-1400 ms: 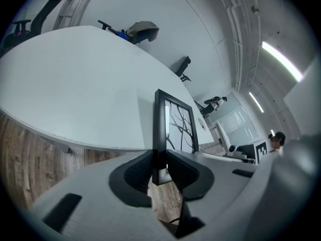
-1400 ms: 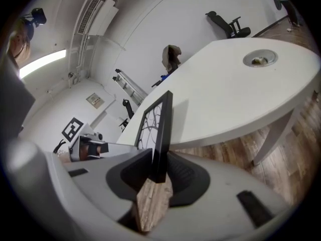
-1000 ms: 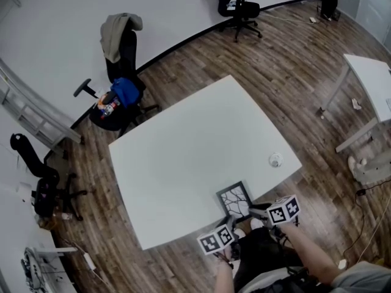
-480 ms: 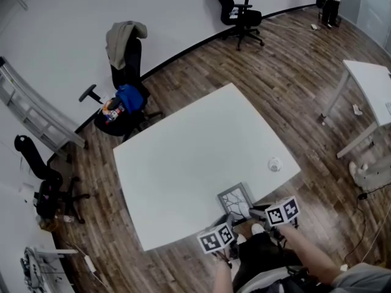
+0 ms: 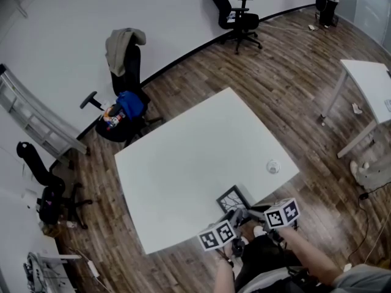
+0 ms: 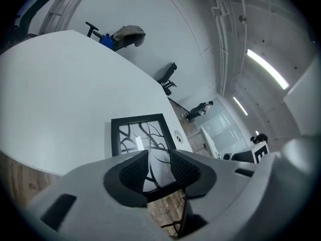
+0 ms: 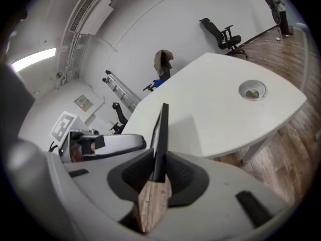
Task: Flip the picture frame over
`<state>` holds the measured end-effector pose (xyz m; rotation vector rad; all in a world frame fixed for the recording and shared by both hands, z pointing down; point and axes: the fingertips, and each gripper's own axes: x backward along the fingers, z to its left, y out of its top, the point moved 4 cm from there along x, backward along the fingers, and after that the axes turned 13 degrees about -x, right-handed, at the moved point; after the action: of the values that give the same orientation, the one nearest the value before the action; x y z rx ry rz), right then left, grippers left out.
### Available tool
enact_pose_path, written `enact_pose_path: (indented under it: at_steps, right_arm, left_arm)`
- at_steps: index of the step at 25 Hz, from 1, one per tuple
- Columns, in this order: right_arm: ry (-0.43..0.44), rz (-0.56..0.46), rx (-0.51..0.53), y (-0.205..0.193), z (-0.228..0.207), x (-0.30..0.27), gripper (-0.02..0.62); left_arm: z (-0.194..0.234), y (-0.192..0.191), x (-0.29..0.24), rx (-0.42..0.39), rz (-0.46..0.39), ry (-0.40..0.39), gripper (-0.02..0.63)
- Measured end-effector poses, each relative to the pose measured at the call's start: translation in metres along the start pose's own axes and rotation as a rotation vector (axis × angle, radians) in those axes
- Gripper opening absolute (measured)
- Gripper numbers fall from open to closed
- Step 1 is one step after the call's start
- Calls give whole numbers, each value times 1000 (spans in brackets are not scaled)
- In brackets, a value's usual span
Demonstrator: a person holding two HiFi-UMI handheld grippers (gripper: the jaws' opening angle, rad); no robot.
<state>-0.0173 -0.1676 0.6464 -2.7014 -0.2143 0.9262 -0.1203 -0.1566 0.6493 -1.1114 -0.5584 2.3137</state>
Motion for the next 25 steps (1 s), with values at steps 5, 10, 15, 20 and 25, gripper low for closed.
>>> enact_pose_path:
  at_steps: [5, 10, 15, 20, 25]
  right_arm:
    - [9, -27, 74, 4, 14, 2, 77]
    - [14, -75, 183, 5, 33, 4, 75]
    - [-5, -133, 287, 6, 45, 4, 75]
    - [-66, -184, 487, 6, 61, 4, 75]
    - [-129, -207, 650, 0, 76, 1, 75]
  left_arm:
    - [-10, 15, 1, -30, -14, 11, 121]
    - [-16, 27, 2, -64, -20, 66, 121]
    - [-17, 32, 3, -72, -13, 102, 130]
    - [-18, 39, 8, -79, -27, 125, 143]
    - [-15, 42, 15, -54, -28, 134, 147]
